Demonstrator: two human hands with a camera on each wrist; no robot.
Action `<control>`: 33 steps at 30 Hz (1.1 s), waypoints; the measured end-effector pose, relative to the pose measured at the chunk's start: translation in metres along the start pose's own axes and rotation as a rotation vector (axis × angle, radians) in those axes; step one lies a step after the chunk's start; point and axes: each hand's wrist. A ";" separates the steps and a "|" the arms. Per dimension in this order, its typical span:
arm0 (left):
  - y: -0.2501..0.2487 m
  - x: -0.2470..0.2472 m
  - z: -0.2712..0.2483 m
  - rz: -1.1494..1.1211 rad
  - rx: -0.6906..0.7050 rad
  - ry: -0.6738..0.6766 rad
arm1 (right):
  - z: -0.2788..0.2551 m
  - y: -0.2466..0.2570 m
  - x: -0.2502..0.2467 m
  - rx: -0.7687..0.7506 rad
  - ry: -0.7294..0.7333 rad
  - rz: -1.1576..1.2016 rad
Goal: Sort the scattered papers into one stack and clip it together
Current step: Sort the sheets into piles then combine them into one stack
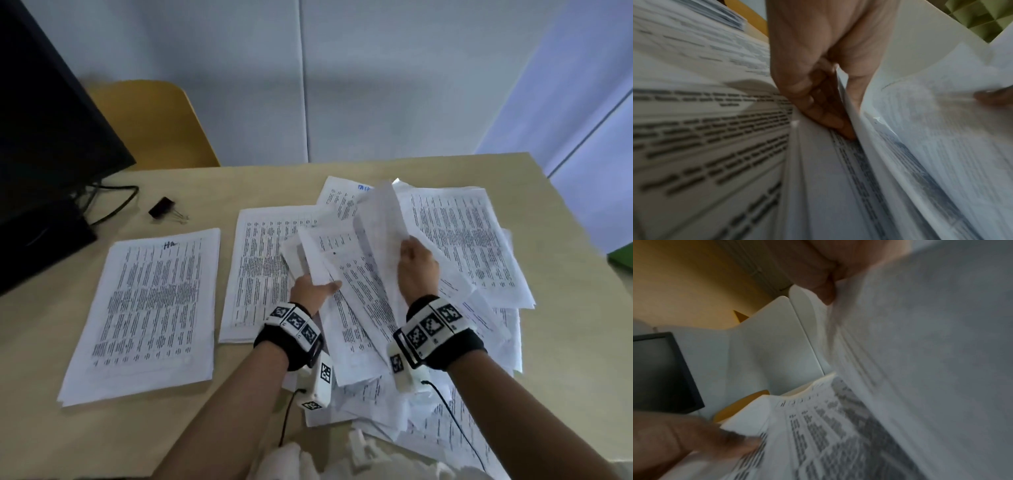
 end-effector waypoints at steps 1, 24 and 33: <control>0.002 0.002 0.001 0.043 -0.017 -0.016 | 0.003 0.003 -0.006 -0.019 -0.031 -0.023; 0.000 0.007 0.011 -0.096 -0.058 -0.040 | 0.053 -0.059 -0.046 0.235 0.232 -0.359; -0.022 0.003 -0.002 -0.060 0.086 -0.018 | 0.025 -0.050 -0.012 0.271 0.166 -0.075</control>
Point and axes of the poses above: each hand's wrist, its own z-axis towards the middle knuckle, its own x-axis out of the palm, y = z × x, and after that the axes turned 6 degrees about x, right-handed
